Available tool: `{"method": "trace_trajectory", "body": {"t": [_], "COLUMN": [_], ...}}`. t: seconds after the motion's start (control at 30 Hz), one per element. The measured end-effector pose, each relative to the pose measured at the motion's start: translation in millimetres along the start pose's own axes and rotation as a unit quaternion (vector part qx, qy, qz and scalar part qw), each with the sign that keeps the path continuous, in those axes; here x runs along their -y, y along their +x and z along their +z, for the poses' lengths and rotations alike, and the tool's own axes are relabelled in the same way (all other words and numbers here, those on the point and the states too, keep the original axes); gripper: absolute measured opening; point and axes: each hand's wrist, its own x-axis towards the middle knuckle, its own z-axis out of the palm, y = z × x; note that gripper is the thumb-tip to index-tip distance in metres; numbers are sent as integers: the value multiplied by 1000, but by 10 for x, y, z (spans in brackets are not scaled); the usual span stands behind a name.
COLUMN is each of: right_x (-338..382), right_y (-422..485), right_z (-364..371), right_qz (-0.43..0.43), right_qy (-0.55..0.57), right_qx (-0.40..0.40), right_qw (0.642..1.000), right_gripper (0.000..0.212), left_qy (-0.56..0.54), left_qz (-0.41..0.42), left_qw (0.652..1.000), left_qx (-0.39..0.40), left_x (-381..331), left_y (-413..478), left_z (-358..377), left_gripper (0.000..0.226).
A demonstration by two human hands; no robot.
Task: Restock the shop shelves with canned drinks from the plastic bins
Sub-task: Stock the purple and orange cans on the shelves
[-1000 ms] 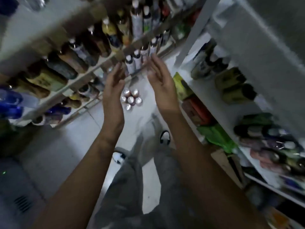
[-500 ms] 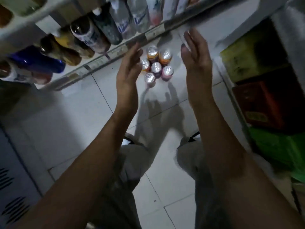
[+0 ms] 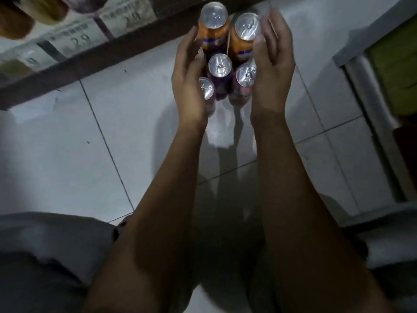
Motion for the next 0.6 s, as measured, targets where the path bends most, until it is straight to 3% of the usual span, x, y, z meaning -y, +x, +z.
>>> {"method": "trace_trajectory", "body": {"t": [0.37, 0.6], "right_x": [-516, -873], "right_y": [-582, -703], "right_z": [25, 173], "right_qz": [120, 200], "right_qy": [8, -57], "right_qx": [2, 115], "right_qw": [993, 971], "right_gripper": [43, 55], "left_qy": [62, 132], "left_qz": [-40, -141], "left_qw": [997, 981], "left_qx": [-15, 19], "left_x": [397, 546], "left_y": [-304, -186], "left_z": [-402, -442], "left_gripper": [43, 53]}}
